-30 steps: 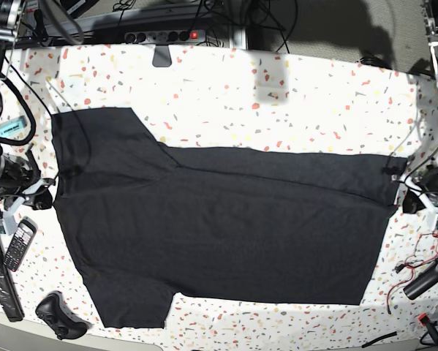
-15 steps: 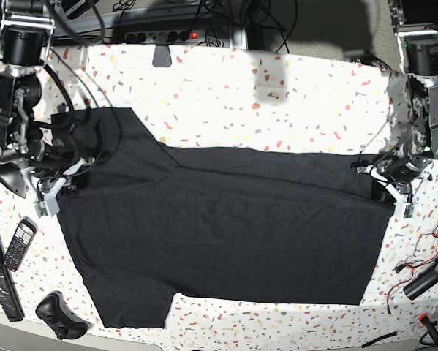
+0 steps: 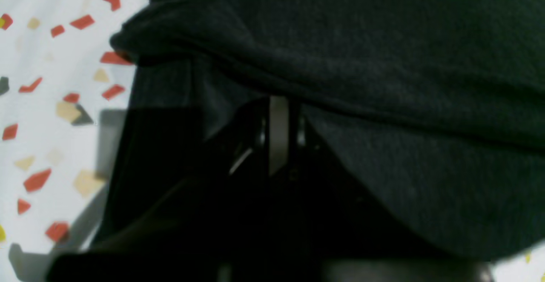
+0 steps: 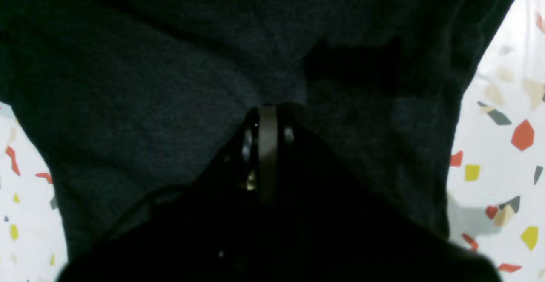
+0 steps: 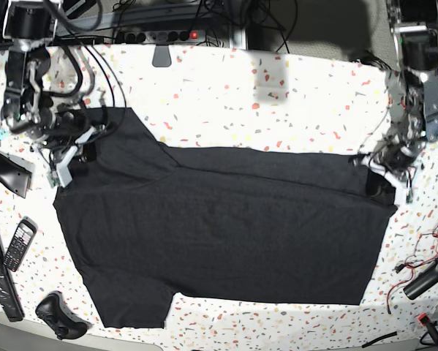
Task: Fold the T-shirt properly
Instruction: 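Grasp the shirt's side edges with both grippers and pull them taut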
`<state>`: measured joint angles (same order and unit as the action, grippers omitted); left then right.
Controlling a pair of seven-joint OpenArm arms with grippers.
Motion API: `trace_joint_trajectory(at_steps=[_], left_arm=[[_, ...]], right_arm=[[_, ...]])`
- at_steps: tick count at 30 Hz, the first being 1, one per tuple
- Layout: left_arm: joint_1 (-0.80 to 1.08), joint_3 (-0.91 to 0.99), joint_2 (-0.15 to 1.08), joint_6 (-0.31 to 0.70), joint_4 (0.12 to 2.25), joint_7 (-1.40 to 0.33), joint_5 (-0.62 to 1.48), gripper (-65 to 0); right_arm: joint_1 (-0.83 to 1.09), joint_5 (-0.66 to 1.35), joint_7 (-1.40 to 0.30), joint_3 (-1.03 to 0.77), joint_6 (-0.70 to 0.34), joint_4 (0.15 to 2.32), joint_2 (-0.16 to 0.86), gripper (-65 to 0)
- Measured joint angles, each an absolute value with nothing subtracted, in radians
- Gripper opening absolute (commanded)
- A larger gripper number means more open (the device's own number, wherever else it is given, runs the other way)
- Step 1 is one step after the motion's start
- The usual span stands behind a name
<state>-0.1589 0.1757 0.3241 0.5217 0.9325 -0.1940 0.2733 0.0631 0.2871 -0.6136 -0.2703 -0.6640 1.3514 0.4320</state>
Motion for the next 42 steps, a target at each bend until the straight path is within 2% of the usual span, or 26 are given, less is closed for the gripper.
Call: trace_joint_trajectory(at_steps=[10, 23, 32, 42], left_arm=[[0.078, 0.176, 0.335, 0.526, 1.210, -0.260, 0.276, -65.0], [0.224, 0.207, 0.375, 0.536, 1.275, -0.229, 0.305, -65.0], [0.375, 0.321, 0.375, 0.540, 1.356, -0.234, 0.311, -65.0], [0.451, 0.323, 0.377, 0.528, 1.452, -0.270, 0.295, -65.0]], right_arm=[[0.208, 0.299, -0.570, -0.351, -0.664, 1.444, 0.432, -65.0], [0.474, 0.290, -0.583, -0.400, -0.663, 1.654, 0.433, -65.0], [0.566, 0.342, -0.578, -0.438, -0.664, 1.674, 0.422, -65.0], [0.665, 0.358, -0.611, -0.536, -0.667, 1.732, 0.423, -65.0]])
